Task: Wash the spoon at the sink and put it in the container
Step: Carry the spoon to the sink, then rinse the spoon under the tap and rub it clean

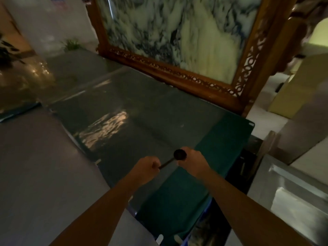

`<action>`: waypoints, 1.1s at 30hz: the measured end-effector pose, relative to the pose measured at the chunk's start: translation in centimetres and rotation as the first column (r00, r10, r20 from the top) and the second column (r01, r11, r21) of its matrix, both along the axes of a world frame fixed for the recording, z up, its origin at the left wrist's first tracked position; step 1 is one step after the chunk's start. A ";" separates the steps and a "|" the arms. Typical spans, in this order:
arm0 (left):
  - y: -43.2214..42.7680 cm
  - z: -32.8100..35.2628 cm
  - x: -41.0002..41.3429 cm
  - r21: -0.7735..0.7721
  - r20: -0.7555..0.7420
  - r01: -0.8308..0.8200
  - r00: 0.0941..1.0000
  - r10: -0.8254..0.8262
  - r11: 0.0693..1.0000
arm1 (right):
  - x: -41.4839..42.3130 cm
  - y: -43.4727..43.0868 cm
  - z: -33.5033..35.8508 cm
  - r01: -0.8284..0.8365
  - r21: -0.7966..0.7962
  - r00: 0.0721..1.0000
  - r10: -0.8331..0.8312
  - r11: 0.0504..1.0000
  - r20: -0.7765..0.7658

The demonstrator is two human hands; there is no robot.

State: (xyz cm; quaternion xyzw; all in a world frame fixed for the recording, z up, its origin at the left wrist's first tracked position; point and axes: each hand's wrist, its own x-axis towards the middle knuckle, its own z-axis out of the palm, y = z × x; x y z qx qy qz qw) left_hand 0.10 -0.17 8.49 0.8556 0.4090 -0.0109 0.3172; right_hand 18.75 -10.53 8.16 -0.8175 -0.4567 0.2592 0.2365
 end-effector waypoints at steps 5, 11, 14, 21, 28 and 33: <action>-2.7 5.5 -0.9 -0.049 0.132 0.095 0.987 -0.087 0.994 | -1.6 -4.5 5.1 0.103 0.074 0.994 -0.105 0.992 0.023; -8.8 9.9 -0.2 -0.290 0.239 0.219 0.959 -0.151 0.932 | -2.7 -13.7 8.6 0.222 0.086 0.967 -0.231 0.971 0.108; -12.7 10.9 1.2 -0.398 0.273 0.277 0.946 -0.176 0.874 | -2.6 -18.9 9.3 0.317 0.075 0.938 -0.324 0.945 0.122; -23.5 10.7 7.5 -0.541 0.290 0.418 0.907 -0.305 0.729 | -1.6 -31.6 9.7 0.481 0.113 0.852 -0.494 0.869 0.174; -33.1 8.7 15.1 -0.640 0.275 0.466 0.882 -0.383 0.611 | 1.9 -42.1 7.7 0.599 0.120 0.783 -0.610 0.792 0.122; -38.5 7.7 20.0 -0.625 0.257 0.482 0.869 -0.422 0.613 | 5.9 -47.7 6.1 0.612 0.114 0.774 -0.622 0.783 0.114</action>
